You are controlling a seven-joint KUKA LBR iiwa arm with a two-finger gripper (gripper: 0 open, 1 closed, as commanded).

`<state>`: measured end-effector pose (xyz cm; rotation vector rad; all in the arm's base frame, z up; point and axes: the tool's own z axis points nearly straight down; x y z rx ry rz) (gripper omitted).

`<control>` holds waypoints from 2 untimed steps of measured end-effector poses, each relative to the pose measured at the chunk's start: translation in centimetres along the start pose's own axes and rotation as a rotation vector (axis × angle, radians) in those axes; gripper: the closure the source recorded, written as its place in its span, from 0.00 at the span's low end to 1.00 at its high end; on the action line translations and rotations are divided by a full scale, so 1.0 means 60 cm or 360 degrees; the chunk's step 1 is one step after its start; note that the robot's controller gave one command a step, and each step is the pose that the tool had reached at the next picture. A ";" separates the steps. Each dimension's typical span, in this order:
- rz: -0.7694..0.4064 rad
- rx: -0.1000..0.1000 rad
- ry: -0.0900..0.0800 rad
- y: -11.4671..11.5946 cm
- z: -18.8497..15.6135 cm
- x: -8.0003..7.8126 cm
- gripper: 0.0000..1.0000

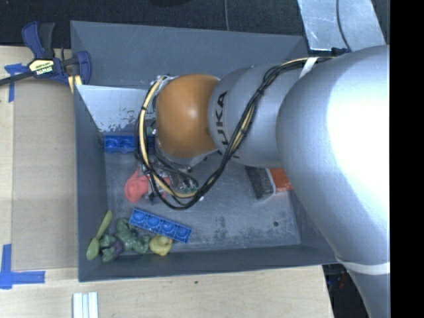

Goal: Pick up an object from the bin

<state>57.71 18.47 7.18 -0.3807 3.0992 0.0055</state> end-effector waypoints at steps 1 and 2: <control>0.0009 0.0001 0.0005 -0.022 -0.103 0.007 1.00; -0.0052 0.0000 0.0006 -0.017 -0.217 -0.005 1.00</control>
Offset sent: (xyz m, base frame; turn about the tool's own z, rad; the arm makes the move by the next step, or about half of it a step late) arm 0.0046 -0.0068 0.1632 -0.0556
